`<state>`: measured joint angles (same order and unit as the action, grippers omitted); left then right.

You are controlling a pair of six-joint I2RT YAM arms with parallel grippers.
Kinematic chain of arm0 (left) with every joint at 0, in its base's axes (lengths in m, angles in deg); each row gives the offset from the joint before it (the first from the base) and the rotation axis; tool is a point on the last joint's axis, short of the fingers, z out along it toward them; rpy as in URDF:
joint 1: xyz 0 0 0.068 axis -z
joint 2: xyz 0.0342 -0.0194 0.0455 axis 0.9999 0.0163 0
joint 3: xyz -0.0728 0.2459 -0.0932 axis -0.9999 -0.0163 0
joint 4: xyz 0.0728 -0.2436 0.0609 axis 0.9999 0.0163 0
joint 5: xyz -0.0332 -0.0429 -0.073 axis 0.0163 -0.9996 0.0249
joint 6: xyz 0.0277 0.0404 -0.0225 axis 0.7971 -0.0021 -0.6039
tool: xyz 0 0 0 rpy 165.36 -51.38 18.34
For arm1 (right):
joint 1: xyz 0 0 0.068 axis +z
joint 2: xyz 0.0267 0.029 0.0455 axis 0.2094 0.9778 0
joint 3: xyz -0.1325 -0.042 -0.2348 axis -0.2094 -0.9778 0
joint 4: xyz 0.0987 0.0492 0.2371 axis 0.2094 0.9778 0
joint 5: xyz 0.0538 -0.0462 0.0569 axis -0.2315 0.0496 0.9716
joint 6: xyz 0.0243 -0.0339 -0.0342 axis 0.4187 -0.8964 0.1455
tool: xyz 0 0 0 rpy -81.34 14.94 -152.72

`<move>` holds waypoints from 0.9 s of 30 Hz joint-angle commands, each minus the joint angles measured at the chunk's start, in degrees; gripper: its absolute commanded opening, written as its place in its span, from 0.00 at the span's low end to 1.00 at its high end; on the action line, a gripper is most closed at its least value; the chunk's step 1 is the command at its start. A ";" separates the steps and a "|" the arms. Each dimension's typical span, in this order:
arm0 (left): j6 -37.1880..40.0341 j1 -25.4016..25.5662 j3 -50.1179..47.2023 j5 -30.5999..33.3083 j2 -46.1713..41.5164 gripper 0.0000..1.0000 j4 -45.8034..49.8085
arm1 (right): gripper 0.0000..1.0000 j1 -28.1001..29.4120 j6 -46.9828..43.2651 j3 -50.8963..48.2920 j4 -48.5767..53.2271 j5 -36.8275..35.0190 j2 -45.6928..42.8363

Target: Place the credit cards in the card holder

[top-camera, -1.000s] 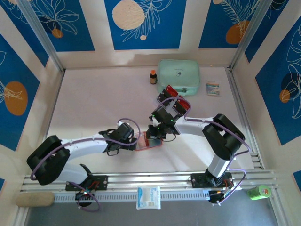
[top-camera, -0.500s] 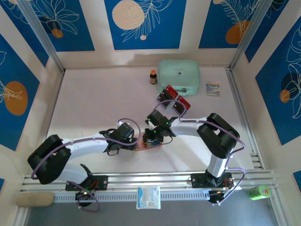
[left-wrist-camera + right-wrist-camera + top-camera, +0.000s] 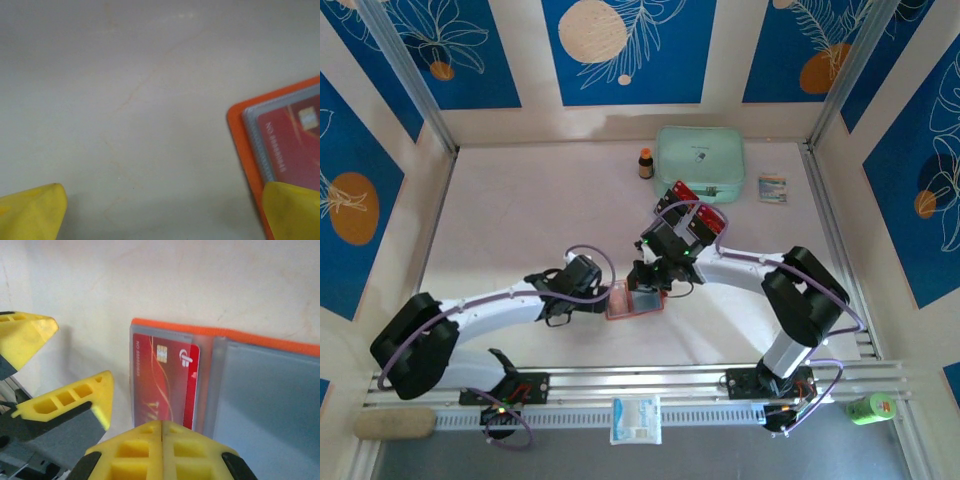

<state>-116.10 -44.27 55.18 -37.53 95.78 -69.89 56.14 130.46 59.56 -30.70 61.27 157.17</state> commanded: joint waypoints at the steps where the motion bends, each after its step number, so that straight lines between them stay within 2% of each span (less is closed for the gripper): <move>1: -1.84 -1.47 1.94 1.20 -1.01 1.00 2.64 | 0.01 -0.84 -2.16 0.77 2.99 0.47 -0.07; 12: -2.11 -2.96 2.73 -0.28 5.77 1.00 2.17 | 0.01 0.33 -3.60 3.56 3.00 1.18 5.21; 27: -1.27 -3.04 1.58 -0.55 7.46 1.00 0.97 | 0.01 1.03 -3.29 5.09 2.21 1.42 9.48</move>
<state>-117.56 -46.70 56.88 -37.59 102.19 -69.33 56.49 127.73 62.69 -29.17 61.36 165.47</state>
